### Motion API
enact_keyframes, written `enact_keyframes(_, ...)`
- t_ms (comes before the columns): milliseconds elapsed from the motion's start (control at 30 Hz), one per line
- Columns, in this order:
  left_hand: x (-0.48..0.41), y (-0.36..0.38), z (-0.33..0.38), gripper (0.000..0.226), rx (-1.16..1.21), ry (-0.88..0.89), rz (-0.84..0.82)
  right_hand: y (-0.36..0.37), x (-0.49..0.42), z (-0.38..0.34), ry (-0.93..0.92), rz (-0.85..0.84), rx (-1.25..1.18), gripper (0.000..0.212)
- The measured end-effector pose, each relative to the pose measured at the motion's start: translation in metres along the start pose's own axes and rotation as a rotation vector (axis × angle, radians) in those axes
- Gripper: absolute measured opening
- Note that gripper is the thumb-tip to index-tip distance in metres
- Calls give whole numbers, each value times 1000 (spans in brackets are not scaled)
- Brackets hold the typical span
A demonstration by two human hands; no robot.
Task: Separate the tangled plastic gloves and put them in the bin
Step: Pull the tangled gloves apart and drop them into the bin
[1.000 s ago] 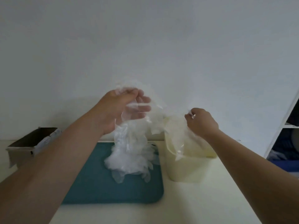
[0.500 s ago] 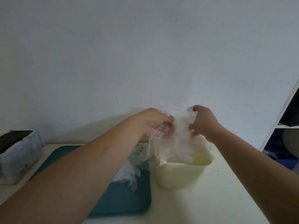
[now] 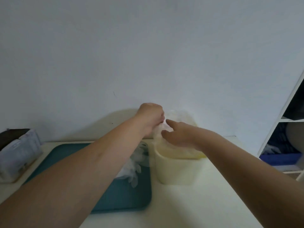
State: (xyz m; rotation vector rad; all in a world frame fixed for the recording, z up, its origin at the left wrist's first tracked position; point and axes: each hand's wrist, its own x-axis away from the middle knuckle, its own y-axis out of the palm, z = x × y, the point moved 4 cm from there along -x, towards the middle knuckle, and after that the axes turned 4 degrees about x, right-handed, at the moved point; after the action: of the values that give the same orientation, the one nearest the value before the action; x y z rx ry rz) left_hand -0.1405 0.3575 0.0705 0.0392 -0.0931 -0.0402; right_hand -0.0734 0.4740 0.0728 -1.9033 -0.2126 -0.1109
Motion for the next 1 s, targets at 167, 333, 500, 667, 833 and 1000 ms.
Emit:
enact_keyframes(167,10,-35,3,11,44,132,72,34,-25,12,34,-152,276,73)
enact_keyframes(333,30,-54,-7,21,-77,165,85,51,-39,8,78,-198,413,65)
enact_keyframes(500,55,-82,-23,14,-335,222,8,36,-27,-1,69,-151,421,59)
enact_keyframes(667,67,-138,-60,8,-800,277,39,-6,15,-40,27,57,438,42)
enact_keyframes(833,67,-177,-105,40,-1080,110,49,14,28,-109,-229,269,100,36)
enact_keyframes(1000,66,-193,-123,40,-921,106,55,92,-3,-131,-296,80,-218,53)
